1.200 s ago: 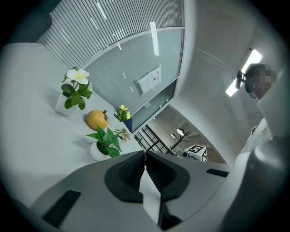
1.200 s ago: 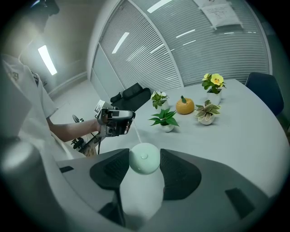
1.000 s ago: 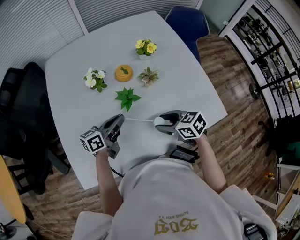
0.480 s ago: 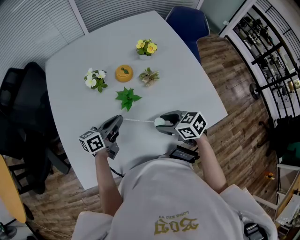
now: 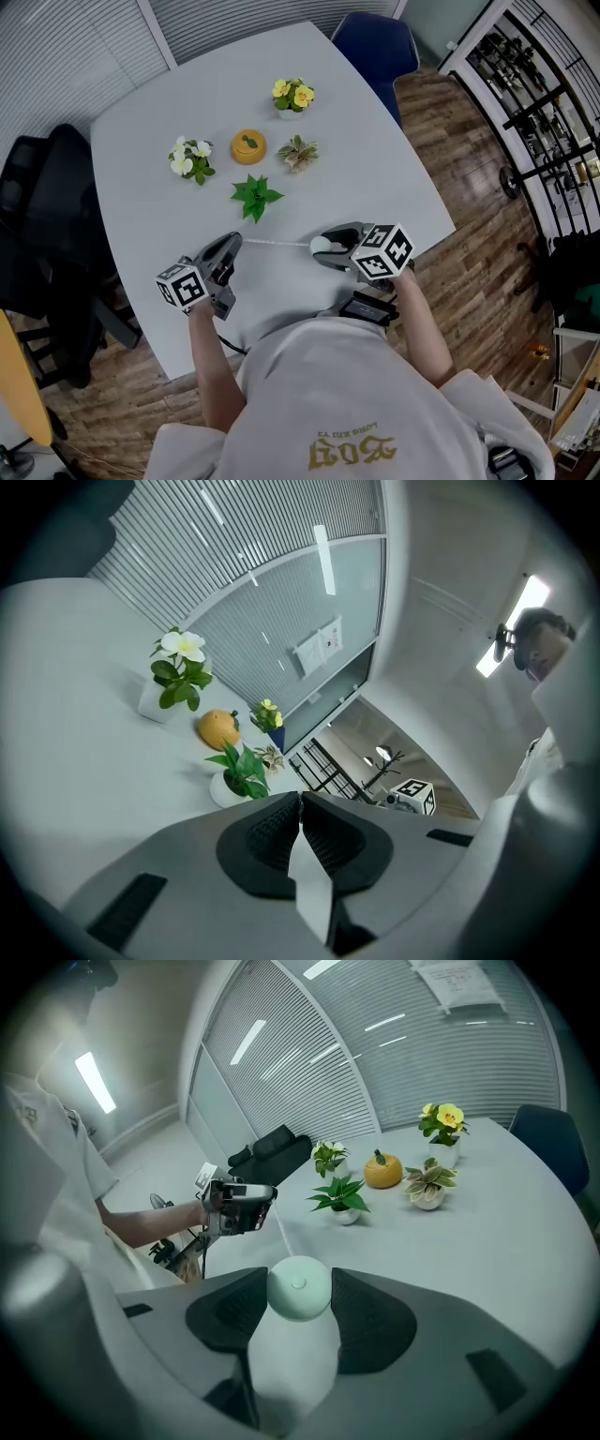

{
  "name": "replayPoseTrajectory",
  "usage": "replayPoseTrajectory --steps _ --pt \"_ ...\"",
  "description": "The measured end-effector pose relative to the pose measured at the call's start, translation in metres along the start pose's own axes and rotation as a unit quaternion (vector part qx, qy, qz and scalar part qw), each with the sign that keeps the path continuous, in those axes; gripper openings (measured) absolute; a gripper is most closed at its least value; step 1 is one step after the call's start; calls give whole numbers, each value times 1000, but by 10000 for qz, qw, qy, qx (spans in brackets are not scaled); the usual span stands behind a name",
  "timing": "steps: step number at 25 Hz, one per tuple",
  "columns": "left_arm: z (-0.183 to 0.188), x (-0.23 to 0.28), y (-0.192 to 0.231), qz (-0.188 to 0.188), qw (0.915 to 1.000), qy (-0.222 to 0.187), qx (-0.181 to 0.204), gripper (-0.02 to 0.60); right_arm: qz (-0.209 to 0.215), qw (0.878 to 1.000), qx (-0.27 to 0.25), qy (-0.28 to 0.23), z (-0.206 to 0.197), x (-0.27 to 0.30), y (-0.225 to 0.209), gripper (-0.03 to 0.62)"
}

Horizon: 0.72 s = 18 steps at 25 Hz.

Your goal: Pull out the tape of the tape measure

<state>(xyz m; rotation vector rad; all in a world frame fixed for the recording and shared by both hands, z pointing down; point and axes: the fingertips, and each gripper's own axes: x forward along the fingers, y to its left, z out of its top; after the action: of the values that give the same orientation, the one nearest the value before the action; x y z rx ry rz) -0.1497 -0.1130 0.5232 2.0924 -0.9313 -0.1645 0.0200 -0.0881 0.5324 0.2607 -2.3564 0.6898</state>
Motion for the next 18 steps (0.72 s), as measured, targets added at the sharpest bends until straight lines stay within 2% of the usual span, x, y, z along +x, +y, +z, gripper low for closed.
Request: replayPoseTrajectory --steps 11,18 --pt "4 -18 18 301 9994 -156 -92 12 -33 9999 47 87 -8 -4 -6 227" --pt "-2 -20 25 461 9989 -55 -103 12 -36 9999 57 147 -13 -5 -7 228"
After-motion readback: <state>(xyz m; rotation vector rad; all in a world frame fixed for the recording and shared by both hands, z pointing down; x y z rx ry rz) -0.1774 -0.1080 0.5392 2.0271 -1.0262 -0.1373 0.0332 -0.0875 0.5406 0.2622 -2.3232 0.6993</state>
